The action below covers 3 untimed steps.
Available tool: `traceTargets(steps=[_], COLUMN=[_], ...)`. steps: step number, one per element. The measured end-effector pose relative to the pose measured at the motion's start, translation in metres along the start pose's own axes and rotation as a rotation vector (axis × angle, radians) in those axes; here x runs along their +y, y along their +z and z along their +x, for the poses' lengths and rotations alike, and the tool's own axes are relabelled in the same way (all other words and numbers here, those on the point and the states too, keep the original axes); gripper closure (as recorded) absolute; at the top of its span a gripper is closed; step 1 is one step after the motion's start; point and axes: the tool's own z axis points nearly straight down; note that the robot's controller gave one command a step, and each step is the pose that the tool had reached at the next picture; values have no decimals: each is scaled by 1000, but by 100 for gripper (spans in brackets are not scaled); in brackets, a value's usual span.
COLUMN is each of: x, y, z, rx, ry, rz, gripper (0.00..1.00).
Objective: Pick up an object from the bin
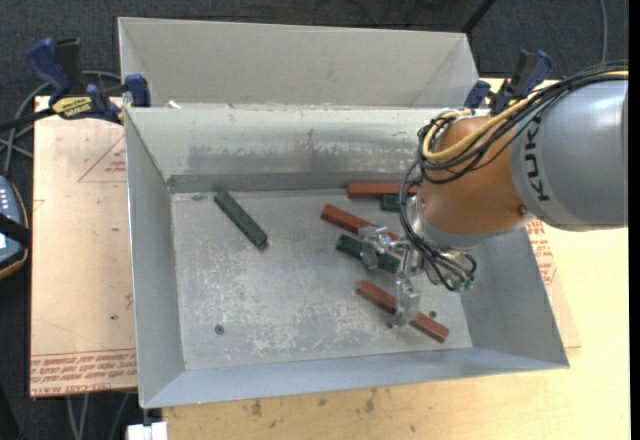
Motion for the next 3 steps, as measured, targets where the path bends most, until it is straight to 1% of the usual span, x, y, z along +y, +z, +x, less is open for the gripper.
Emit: traceTargets(steps=[1, 2, 3], x=[-11, -10, -18], y=[1, 1, -160], z=[46, 45, 36], rx=[7, 6, -4], ry=[72, 70, 83], rz=[-3, -3, 1], gripper=[0, 100, 100])
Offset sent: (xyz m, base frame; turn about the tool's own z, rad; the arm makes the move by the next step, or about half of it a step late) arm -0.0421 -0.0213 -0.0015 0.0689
